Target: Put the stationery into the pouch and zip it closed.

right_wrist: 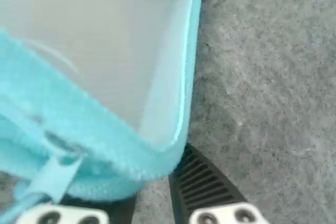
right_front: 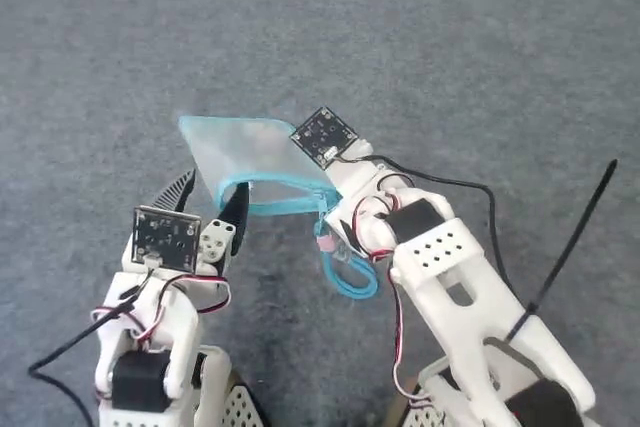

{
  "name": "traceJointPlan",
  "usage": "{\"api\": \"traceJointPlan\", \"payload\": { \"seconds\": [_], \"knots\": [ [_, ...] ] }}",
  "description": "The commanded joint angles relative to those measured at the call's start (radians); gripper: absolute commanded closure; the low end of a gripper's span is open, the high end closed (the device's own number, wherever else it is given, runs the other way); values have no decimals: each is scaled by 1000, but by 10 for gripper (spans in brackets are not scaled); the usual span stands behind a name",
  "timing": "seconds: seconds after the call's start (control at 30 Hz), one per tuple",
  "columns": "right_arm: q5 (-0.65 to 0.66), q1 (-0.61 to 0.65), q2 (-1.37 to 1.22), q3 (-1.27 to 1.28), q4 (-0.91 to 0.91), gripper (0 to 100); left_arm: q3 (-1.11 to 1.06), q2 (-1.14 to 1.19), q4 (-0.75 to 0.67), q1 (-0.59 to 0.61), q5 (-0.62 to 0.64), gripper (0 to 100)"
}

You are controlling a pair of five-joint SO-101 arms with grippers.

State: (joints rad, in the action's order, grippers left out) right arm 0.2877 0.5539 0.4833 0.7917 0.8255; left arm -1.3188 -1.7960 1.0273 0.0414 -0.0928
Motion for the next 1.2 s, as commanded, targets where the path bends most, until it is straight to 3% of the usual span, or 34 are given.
{"api": "traceJointPlan", "payload": {
  "seconds": [0.0,0.17,0.33,0.43,0.6,0.77,1.0,1.17],
  "knots": [
    [-12,-1,21,-60,-13,991,-12,-25,-43,0,8,815],
    [-14,33,101,-40,-13,987,-159,-25,-192,6,6,830],
    [-5,58,242,20,-13,883,-174,-25,-198,8,6,836],
    [3,62,341,74,-24,843,-176,-25,-198,8,8,891],
    [161,119,475,170,-13,844,-185,-25,-198,8,12,986],
    [255,176,547,198,-18,844,-193,-25,-199,6,12,987],
    [336,176,559,198,-36,842,-197,-25,-198,2,9,987],
    [422,101,550,166,-18,840,-205,-25,-199,2,9,987]
  ]
}}
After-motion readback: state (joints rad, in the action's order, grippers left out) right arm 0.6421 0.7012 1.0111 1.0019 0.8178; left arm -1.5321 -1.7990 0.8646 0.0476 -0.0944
